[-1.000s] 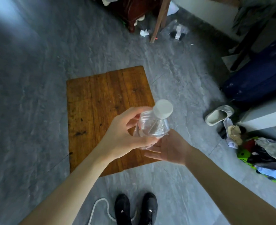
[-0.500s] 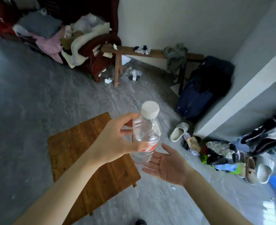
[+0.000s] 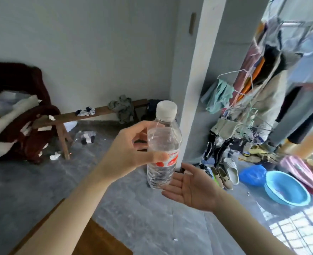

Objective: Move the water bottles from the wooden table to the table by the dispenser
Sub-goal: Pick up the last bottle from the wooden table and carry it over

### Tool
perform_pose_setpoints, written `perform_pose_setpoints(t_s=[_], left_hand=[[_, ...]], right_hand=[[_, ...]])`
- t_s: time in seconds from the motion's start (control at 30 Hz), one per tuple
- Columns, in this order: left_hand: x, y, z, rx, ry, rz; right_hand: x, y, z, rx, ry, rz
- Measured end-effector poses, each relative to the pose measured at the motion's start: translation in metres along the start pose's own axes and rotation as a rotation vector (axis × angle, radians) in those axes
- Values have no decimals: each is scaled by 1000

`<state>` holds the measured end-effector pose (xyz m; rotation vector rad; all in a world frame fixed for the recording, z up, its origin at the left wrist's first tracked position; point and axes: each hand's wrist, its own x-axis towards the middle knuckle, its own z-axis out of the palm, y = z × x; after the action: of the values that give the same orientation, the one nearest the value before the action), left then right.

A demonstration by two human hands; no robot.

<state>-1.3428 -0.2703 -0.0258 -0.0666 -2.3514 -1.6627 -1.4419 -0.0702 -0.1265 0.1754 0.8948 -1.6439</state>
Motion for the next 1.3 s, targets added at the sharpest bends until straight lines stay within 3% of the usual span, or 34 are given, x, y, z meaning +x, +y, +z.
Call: perform_pose_setpoints(t_s=[0.3,0.6,1.0,1.3], left_hand=[[61,34,55,-163,-346,171],[37,117,184,-355,-746,338],[-146,250,360,-445,-1281,604],[-323,326,433,-631,-1594,705]], right_hand=[[-105,28,8,237,321,-359],[-239,116,-1,550,519,-754],[-419,338,-7,810,871,-1263],[-510,501,39,916,1066,-1453]])
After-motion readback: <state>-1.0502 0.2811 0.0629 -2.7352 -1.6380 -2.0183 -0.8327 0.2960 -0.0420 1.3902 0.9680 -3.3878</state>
